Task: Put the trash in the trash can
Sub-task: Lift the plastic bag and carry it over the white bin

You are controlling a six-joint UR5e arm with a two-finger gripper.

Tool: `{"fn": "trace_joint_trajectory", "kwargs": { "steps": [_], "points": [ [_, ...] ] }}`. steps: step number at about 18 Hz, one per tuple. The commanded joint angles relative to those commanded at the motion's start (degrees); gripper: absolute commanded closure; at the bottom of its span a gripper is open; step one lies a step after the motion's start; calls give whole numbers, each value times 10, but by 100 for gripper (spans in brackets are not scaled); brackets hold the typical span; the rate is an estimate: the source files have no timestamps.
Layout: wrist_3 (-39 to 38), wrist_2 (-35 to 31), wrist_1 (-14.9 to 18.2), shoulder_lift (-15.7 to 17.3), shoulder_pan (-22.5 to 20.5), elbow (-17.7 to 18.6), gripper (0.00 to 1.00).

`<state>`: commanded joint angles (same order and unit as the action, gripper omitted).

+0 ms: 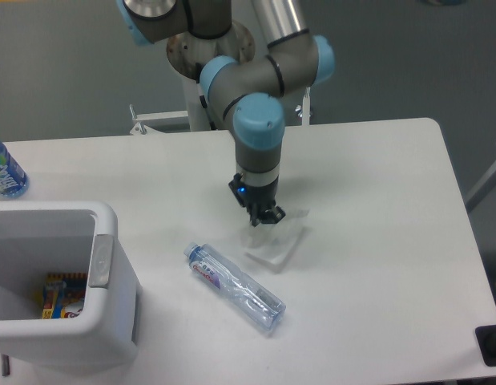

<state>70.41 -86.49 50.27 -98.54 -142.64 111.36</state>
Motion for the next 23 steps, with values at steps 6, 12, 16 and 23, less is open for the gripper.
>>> {"fn": "trace_joint_trajectory", "kwargs": {
  "steps": [6, 12, 16, 23],
  "points": [
    [-167, 128, 0, 24, -11, -77, 100],
    [-492, 221, -26, 26, 11, -162, 100],
    [-607, 221, -36, 4, 47, -226, 100],
    [-713, 221, -42, -17, 119, -302, 100]
  ]
}}
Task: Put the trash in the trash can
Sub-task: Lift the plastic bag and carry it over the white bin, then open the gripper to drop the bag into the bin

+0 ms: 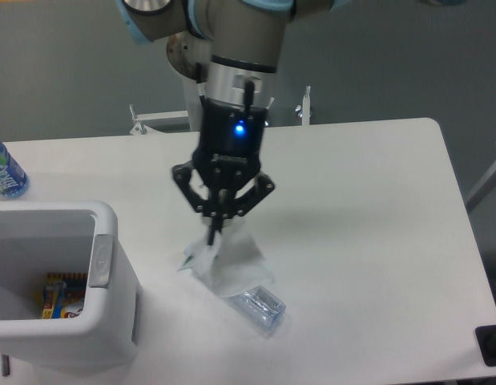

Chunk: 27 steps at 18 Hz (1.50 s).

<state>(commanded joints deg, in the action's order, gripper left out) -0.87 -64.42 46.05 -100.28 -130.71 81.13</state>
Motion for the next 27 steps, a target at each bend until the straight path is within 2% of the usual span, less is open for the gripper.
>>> {"fn": "trace_joint_trajectory", "kwargs": {
  "steps": [5, 12, 13, 14, 16, 19, 22, 27],
  "points": [
    [-11, -4, 0, 1, 89, 7, 100],
    [-11, -4, -1, -25, 143, 6, 99],
    [-11, -4, -1, -29, 144, 6, 90],
    [-11, -4, -1, -30, 146, 5, 77],
    [-6, -4, -2, -33, 146, 3, 29],
    [-7, -4, -2, -33, 146, -3, 1],
    [-11, -5, -1, -28, 138, -4, 0],
    [-12, -9, 1, -26, 98, 0, 0]
  ]
}}
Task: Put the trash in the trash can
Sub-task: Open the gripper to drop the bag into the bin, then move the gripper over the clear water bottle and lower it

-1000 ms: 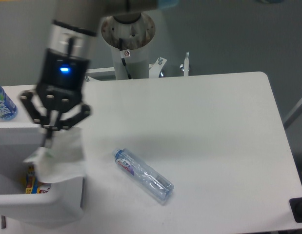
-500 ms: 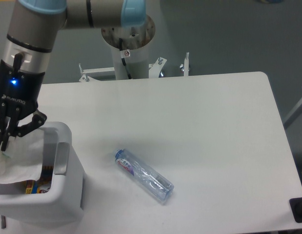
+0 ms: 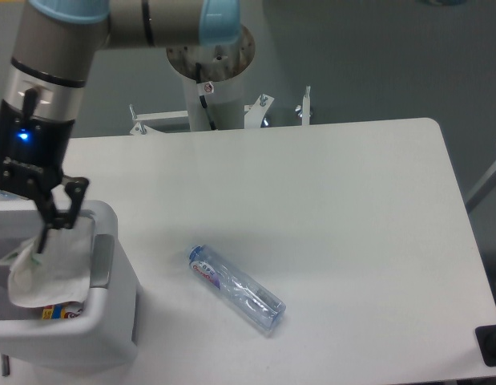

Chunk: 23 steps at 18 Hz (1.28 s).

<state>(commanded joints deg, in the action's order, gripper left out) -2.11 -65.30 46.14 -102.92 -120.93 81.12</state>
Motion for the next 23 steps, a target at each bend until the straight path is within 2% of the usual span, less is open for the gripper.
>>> {"fn": "trace_joint_trajectory", "kwargs": {
  "steps": [4, 8, 10, 13, 16, 20, 23],
  "points": [
    [1, -21, 1, 3, -9, 4, 0],
    [-32, -48, 4, 4, -54, 10, 0],
    [-61, -52, 7, -9, -76, 12, 0],
    [-105, -78, 9, -30, -111, 37, 0],
    [-115, -84, 25, -33, -140, 55, 0],
    [-119, -85, 46, -53, -156, 65, 0],
    [-119, -109, 47, -90, -158, 65, 0]
  ]
}}
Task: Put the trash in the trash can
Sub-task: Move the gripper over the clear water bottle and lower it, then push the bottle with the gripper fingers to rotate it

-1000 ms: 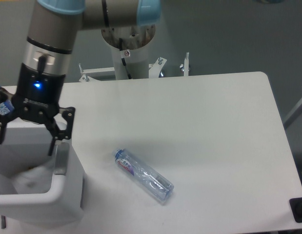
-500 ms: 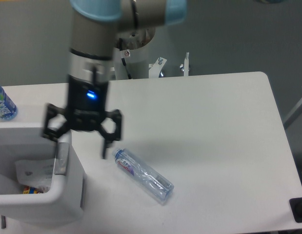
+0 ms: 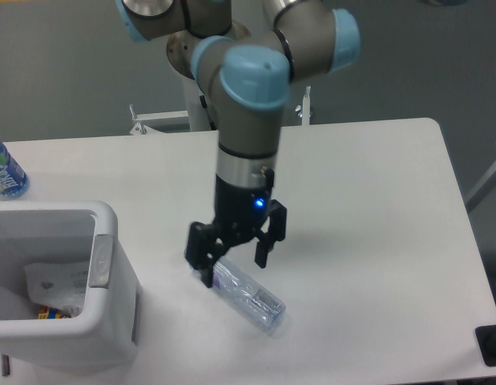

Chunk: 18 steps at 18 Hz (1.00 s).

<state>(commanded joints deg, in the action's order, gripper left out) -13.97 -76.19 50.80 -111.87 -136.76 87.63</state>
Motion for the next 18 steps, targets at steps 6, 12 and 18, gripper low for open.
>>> {"fn": "trace_joint_trajectory", "kwargs": {
  "steps": [6, 12, 18],
  "points": [
    [1, -25, 0, -57, 0, -4, 0],
    [3, -52, -1, -100, 0, -2, 0],
    [3, -62, -5, -121, 0, 1, 0]
  ]
}}
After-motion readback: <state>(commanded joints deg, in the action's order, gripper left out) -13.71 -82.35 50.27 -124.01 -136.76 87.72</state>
